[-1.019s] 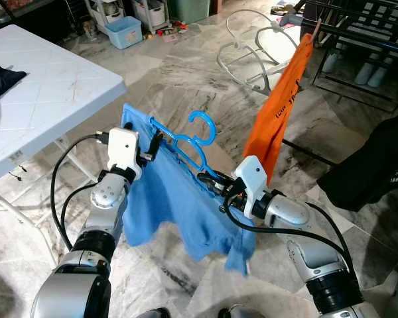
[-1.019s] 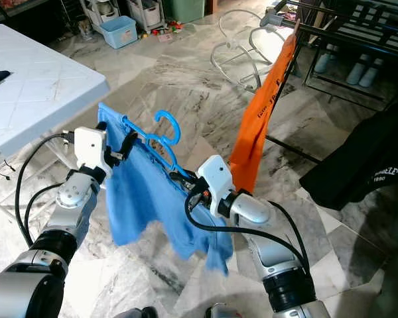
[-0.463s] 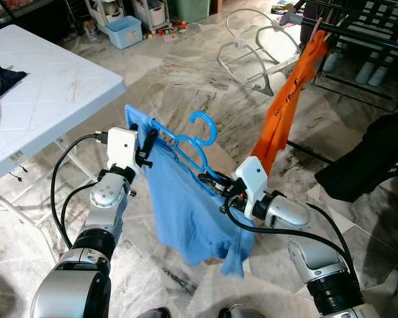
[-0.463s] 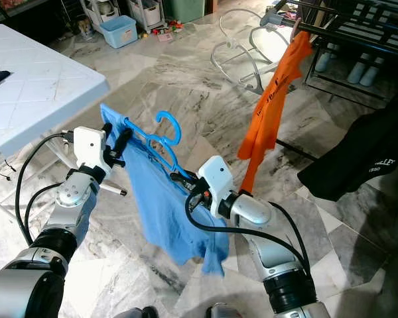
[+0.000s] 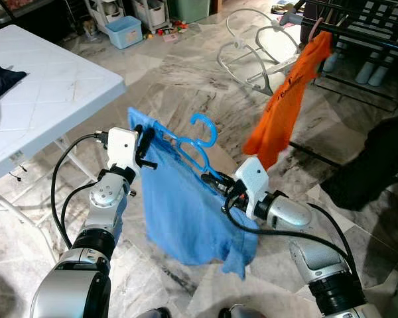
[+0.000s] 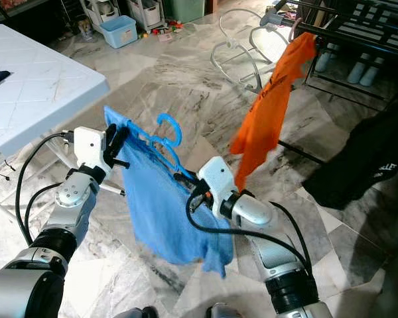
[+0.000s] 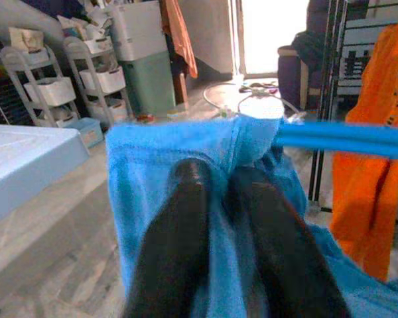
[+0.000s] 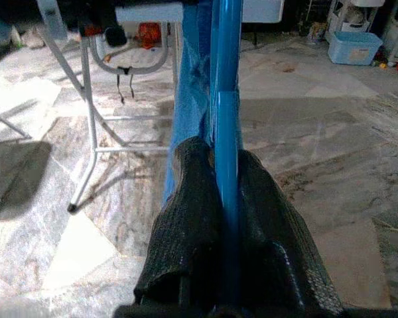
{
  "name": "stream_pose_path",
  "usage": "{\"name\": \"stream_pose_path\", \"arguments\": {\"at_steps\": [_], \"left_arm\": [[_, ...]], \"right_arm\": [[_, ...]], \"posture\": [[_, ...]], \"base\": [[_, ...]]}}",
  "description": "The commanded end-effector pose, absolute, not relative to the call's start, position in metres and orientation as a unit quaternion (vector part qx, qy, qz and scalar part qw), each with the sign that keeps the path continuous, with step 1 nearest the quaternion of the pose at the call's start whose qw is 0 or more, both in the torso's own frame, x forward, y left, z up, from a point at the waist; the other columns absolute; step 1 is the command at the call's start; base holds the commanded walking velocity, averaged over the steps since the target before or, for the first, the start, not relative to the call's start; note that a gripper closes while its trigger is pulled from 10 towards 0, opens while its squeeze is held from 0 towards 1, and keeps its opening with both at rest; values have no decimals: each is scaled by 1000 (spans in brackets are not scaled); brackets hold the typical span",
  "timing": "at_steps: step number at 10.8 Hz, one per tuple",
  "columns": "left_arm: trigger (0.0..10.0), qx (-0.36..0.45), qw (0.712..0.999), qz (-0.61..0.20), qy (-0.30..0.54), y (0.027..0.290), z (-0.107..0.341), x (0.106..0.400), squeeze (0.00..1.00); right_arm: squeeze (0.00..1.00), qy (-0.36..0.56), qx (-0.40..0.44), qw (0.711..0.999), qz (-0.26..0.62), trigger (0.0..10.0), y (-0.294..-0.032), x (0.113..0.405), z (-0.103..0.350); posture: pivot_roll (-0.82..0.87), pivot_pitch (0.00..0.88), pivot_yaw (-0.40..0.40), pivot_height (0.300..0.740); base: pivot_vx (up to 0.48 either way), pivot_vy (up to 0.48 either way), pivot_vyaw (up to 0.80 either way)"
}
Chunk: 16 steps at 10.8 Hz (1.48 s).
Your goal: Hang hanger
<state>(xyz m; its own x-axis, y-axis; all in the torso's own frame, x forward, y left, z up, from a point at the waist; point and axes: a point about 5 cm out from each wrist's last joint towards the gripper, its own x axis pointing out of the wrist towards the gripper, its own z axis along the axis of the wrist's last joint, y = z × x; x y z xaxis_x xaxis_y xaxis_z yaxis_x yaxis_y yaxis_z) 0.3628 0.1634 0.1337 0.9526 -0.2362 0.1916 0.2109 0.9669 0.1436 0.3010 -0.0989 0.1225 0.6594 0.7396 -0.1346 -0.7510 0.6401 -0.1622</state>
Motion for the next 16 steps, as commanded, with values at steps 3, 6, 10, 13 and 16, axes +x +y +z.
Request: {"name": "stream_pose_path", "arguments": {"at_steps": [3,6,10,13,16], "left_arm": [[0,70,988,-76,-118,182,148,369,0],[0,73,989,-58,-116,189,151,371,0],[0,73,995,-35,-54,199,130,367,0],[0,44,999,-20,-16,201,117,365,0],[0,17,1000,-2,11,203,108,364,0]], "right_arm": [[0,59,-140,894,422,10000,-118,288,109],[0,80,-181,894,402,10000,-152,286,107],[0,30,-142,895,421,10000,-176,279,151],[0,-1,-79,880,469,10000,-174,270,182],[0,1,-63,881,469,10000,-180,268,188]], "posture": [[-296,144,68,740],[-303,142,64,740],[-315,145,61,740],[-320,145,64,740],[-318,143,65,740]], "base": [[0,0,0],[0,0,0],[0,0,0],[0,0,0],[0,0,0]]}}
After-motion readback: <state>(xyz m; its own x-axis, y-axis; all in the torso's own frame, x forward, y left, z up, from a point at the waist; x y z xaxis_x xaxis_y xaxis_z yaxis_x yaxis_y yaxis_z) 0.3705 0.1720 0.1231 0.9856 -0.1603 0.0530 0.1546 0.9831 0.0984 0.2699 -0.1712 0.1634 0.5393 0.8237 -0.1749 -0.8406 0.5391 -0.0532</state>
